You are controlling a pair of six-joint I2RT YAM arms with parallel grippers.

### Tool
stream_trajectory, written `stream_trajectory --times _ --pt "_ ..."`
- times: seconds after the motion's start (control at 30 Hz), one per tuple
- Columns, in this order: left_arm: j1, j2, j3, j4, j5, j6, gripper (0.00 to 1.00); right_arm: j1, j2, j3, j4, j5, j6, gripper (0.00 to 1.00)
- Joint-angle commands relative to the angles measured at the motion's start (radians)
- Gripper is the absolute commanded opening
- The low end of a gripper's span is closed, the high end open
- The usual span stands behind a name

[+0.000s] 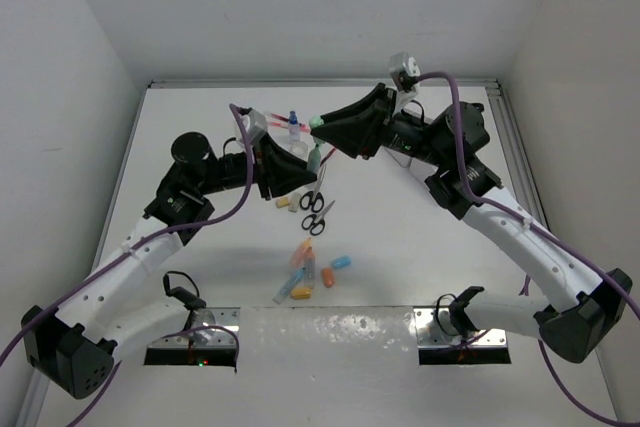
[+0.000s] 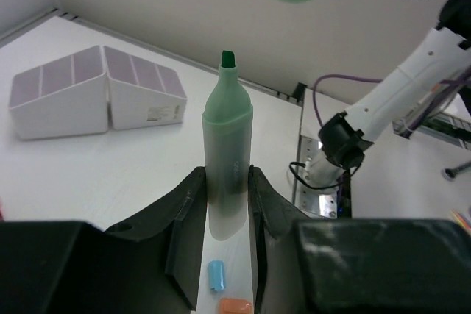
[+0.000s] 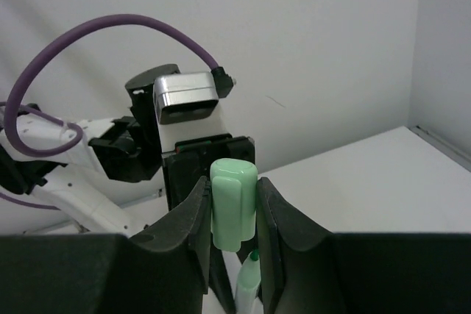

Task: Sort the stationery into containers
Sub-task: Close the pen cap on the pen.

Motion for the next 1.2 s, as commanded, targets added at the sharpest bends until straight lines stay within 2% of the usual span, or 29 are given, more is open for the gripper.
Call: stream_trajectory --times 0.0,0.17,0.4,0.77,1.17 --pt "-0.03 -0.039 -0.003 0.069 0.108 0.008 0.0 -0.003 0.001 0.032 0.12 -0.073 0.039 0.0" --pt "-0.032 -0.053 -0.018 0.129 0.141 -0.014 0.0 0.007 -0.008 0.012 0.126 -0.106 0.036 0.0" --pt "-0.027 -0.072 -0.035 0.167 0.145 -0.058 0.0 -0.024 0.011 0.061 0.029 -0.192 0.002 0.0" --pt "-0.03 -0.047 -0.052 0.206 0.102 -0.093 0.0 -0.01 0.034 0.026 0.178 -0.222 0.1 0.0" --pt "-0.022 -0.056 -0.052 0.233 0.113 -0.107 0.0 -0.021 0.036 -0.001 0.201 -0.265 0.113 0.0"
